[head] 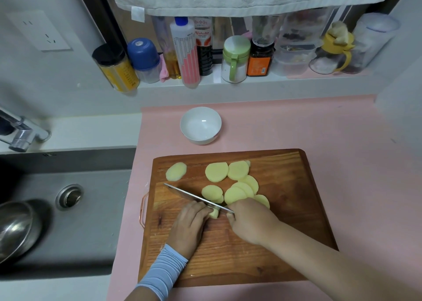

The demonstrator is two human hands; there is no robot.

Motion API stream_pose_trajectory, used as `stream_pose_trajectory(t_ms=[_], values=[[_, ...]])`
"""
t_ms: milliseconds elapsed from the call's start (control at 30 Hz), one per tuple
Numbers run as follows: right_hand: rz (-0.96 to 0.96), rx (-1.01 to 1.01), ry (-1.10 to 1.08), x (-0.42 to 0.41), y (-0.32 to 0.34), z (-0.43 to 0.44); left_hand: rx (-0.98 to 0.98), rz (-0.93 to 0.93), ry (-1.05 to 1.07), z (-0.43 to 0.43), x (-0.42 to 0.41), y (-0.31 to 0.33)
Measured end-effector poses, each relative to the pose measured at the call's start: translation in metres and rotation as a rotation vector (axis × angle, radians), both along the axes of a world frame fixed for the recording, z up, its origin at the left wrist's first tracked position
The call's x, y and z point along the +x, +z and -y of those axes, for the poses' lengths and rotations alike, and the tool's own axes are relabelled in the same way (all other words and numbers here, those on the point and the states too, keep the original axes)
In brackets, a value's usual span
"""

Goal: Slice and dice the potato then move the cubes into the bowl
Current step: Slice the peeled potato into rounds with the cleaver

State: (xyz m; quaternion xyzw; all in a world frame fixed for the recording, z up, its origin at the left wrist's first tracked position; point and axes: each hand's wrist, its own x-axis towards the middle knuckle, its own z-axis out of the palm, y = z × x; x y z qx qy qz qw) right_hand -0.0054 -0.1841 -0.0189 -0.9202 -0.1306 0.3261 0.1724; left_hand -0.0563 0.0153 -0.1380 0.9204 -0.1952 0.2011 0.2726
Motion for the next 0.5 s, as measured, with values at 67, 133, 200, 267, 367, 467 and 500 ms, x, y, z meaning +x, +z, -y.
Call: stream_pose_trajectory(t_ms=[67, 133, 200, 267, 367, 467, 500], values=[[0.012, 0.007, -0.013, -0.001, -0.001, 0.000, 0.017, 0.018, 0.001, 0.001, -0.001, 0.001], [0.023, 0.015, -0.013, -0.003, -0.003, 0.000, 0.040, 0.037, 0.013, 0.002, -0.003, 0.002], [0.030, 0.015, -0.011, -0.005, -0.004, 0.000, 0.055, 0.045, 0.013, 0.003, -0.006, 0.003], [0.023, 0.013, -0.013, -0.005, -0.004, -0.001, 0.057, 0.034, 0.019, 0.004, -0.009, 0.003], [0.001, 0.016, -0.024, 0.000, 0.003, -0.002, 0.048, 0.013, 0.047, 0.003, -0.010, -0.002], [0.014, 0.012, -0.010, 0.003, 0.014, -0.002, 0.029, 0.006, 0.053, 0.005, -0.009, -0.002], [0.030, 0.004, -0.001, 0.003, 0.018, -0.002, 0.024, 0.010, 0.050, 0.005, -0.008, -0.001]])
